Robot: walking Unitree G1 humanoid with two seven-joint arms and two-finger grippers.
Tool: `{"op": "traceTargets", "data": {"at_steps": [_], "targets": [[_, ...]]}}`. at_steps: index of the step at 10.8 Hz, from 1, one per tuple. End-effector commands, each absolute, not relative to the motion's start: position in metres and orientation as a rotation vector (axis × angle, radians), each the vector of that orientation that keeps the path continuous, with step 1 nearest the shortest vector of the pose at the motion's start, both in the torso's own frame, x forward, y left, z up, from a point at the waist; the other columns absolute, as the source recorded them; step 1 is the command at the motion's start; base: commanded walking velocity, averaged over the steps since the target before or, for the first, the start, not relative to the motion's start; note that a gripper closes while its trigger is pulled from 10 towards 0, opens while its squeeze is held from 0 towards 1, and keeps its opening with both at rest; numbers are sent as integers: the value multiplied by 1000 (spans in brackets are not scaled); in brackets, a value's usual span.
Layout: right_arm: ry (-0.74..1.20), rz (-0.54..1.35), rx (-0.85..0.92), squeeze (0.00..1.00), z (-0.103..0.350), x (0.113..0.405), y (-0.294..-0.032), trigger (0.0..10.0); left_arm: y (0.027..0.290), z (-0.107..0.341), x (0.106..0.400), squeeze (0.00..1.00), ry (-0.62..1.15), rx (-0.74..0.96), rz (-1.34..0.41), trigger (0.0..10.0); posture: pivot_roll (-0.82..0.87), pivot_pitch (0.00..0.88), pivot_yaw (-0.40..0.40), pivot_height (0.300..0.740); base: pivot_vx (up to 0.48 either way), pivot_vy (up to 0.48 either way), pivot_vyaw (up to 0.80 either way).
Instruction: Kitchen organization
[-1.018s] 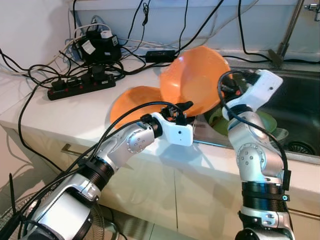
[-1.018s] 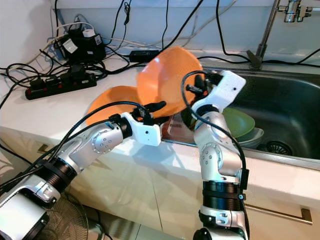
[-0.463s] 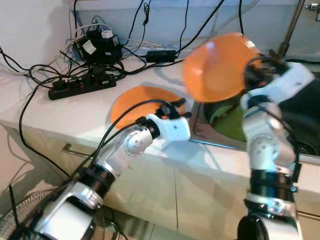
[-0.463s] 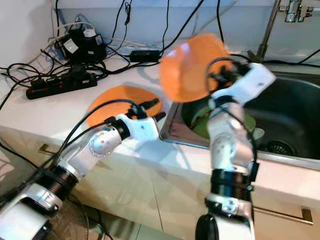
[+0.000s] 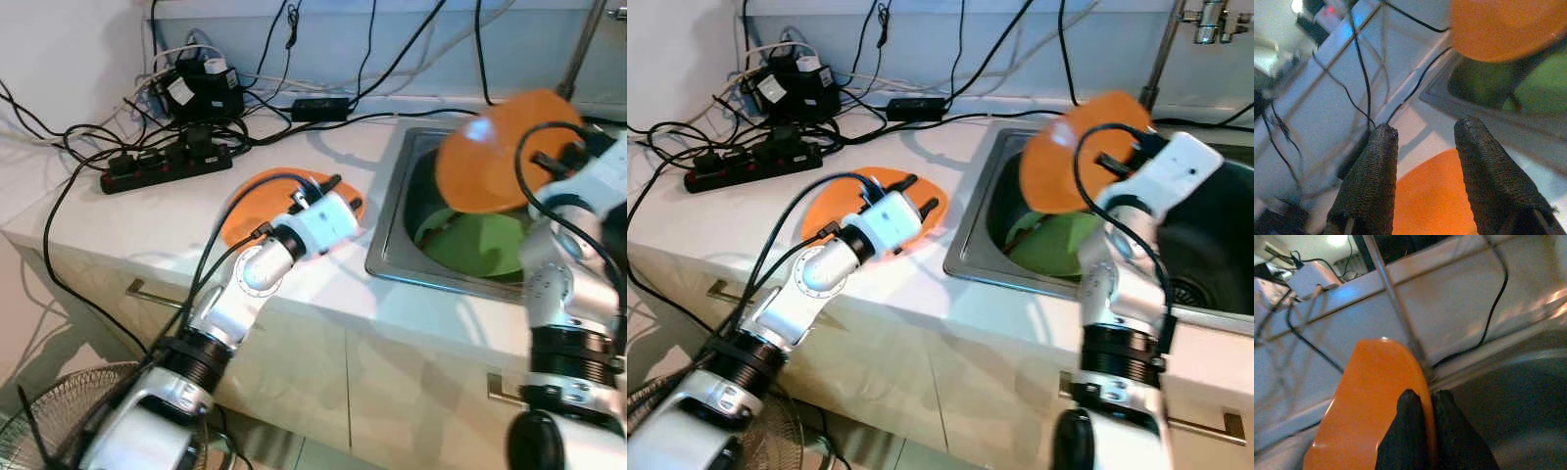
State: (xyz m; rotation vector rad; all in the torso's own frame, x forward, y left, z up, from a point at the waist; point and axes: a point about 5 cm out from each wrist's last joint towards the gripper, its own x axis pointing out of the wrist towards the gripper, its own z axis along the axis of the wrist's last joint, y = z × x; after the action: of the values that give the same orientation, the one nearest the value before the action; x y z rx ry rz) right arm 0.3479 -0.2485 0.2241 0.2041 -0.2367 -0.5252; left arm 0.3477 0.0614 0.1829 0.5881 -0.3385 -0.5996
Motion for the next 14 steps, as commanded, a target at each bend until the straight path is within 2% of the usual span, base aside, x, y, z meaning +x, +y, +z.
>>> {"op": "traceTargets", "data": {"at_steps": [1,3,5,8,12,13,14], "targets": [[-248,-531,132,0,224,348,-246,10000,70,181,349,0,-283,487,-583,10000,55,0,121,740,0,0,0],[-189,-523,-50,0,212,352,-245,10000,71,175,347,0,-155,155,-587,10000,54,0,122,740,0,0,0],[-113,-462,-180,0,195,357,-237,10000,66,169,341,0,-42,5,-685,10000,60,0,119,740,0,0,0],[-9,-419,-233,0,175,361,-233,10000,61,167,333,0,22,-10,-764,10000,61,0,117,740,0,0,0],[17,-377,-236,0,168,363,-227,10000,60,170,329,0,47,-15,-788,10000,62,0,116,740,0,0,0],[20,-365,-231,737,166,364,-225,10000,60,170,329,0,50,-15,-790,10000,62,0,117,740,0,0,0],[21,-364,-231,961,166,364,-225,10000,60,171,329,0,50,-17,-792,10000,62,0,117,740,0,0,0]]}}
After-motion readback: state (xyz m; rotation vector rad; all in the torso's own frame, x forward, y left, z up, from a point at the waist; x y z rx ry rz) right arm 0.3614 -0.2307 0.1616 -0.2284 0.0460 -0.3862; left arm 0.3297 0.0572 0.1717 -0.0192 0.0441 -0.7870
